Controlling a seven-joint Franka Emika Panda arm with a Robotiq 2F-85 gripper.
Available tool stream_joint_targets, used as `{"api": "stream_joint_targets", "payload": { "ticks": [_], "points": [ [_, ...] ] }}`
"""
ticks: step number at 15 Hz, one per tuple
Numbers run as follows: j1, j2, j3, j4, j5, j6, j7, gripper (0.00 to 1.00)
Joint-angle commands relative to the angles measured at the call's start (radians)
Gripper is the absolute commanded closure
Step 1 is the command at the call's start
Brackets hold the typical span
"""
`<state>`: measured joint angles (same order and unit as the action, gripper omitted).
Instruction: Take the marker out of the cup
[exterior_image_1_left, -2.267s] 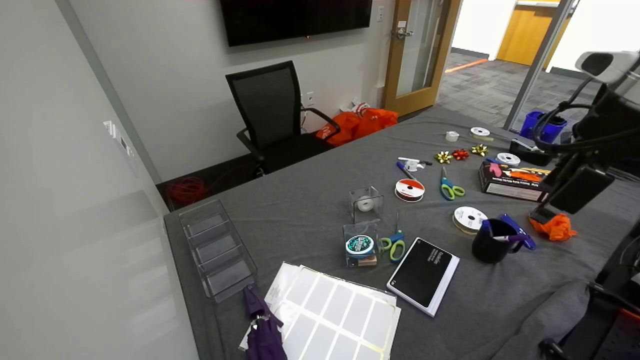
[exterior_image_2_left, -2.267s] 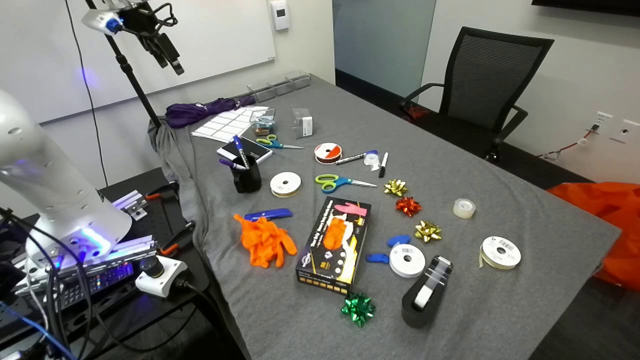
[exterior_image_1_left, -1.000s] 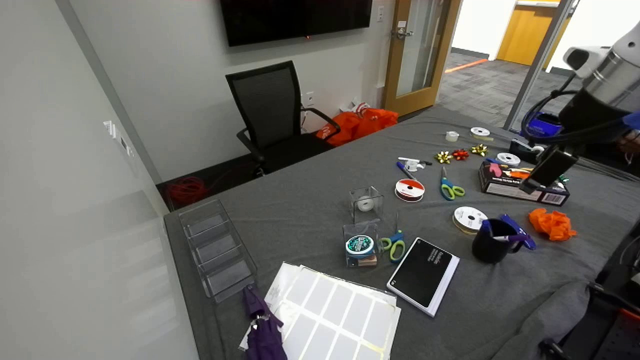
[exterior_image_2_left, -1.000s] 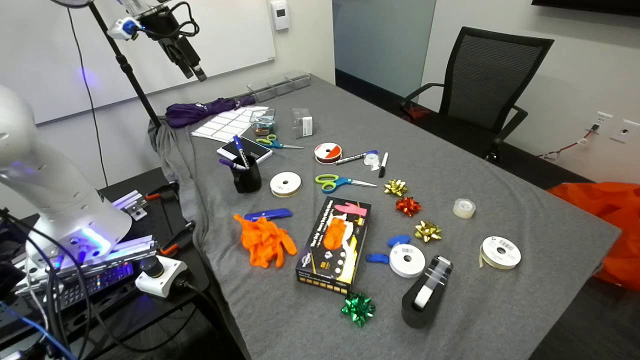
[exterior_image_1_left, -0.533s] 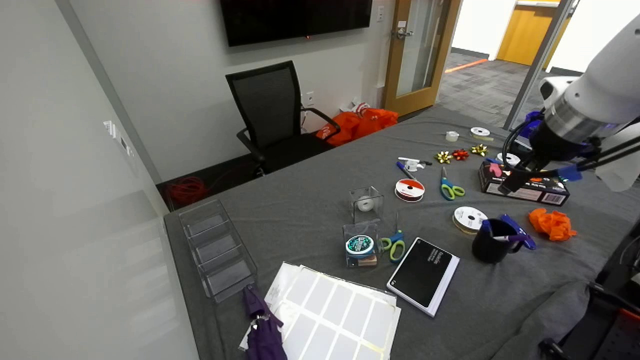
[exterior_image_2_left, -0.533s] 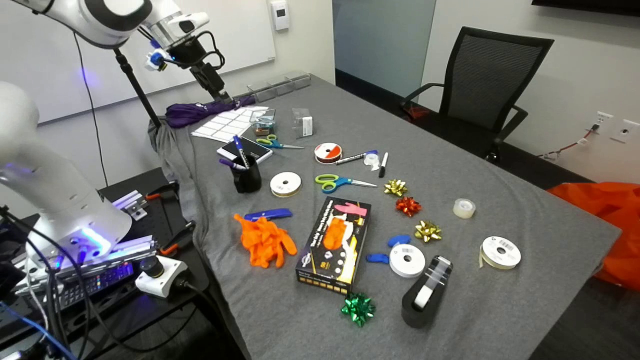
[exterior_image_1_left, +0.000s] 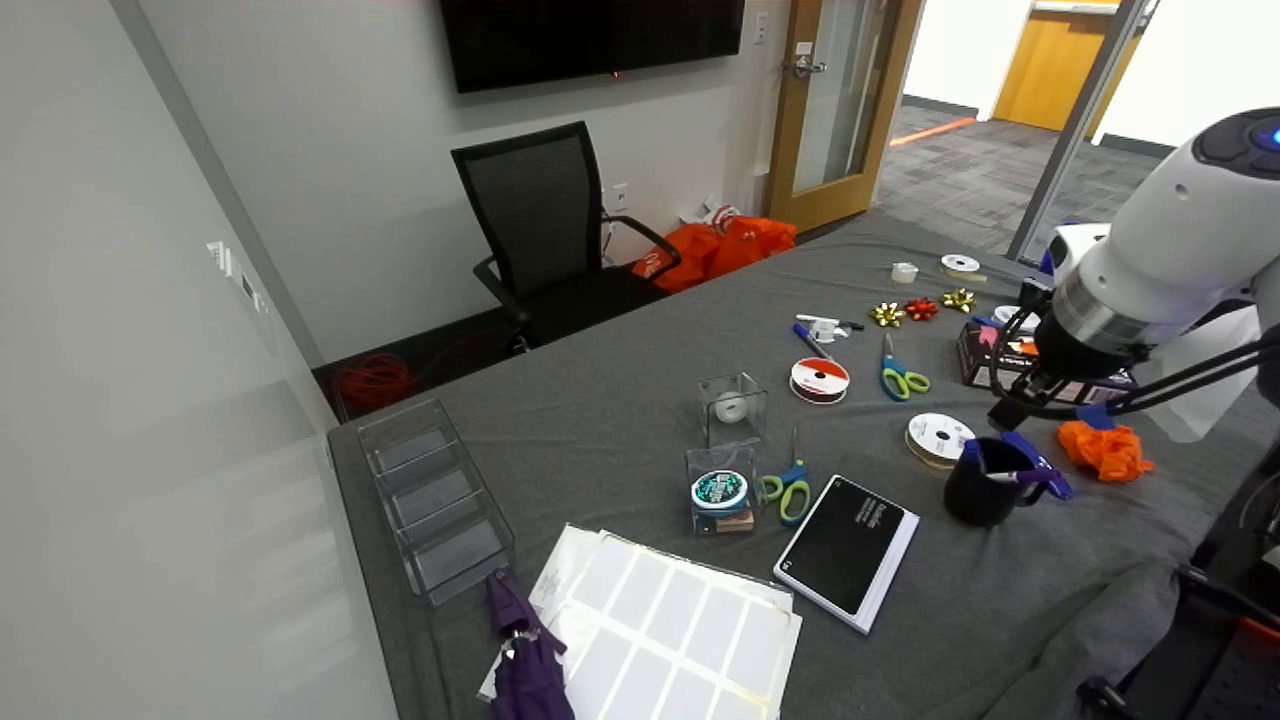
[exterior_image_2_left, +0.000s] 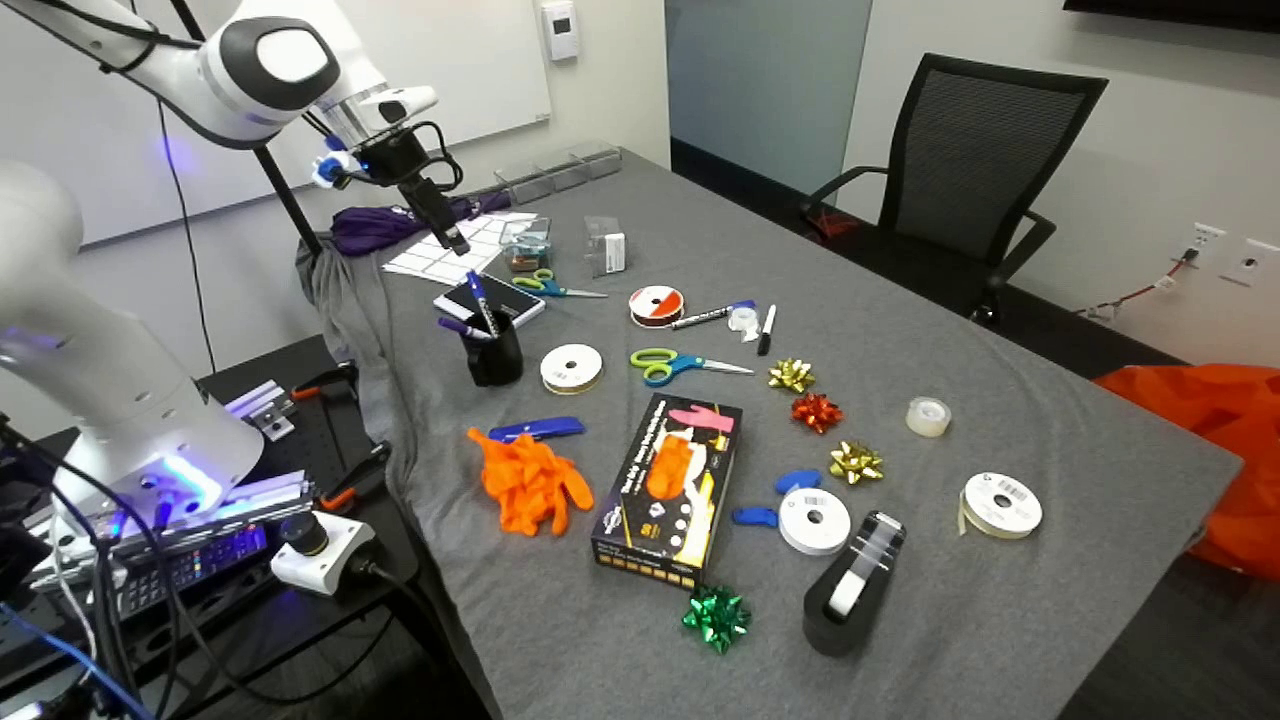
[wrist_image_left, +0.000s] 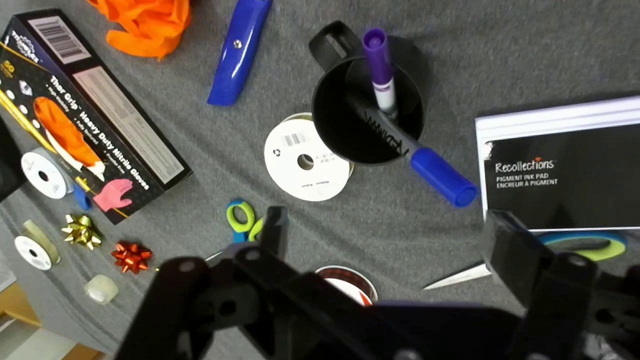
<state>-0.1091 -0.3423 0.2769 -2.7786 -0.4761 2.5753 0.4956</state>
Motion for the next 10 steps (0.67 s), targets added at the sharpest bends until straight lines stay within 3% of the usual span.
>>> {"api": "stream_joint_targets", "payload": {
  "ticks": [1,10],
  "points": [
    [0.008,0.073,0.0,0.005,-0.005,0.03,0.029,0.0],
    [0.037,0.182,-0.015,0.047,0.0,0.082,0.108,0.0]
  ]
}}
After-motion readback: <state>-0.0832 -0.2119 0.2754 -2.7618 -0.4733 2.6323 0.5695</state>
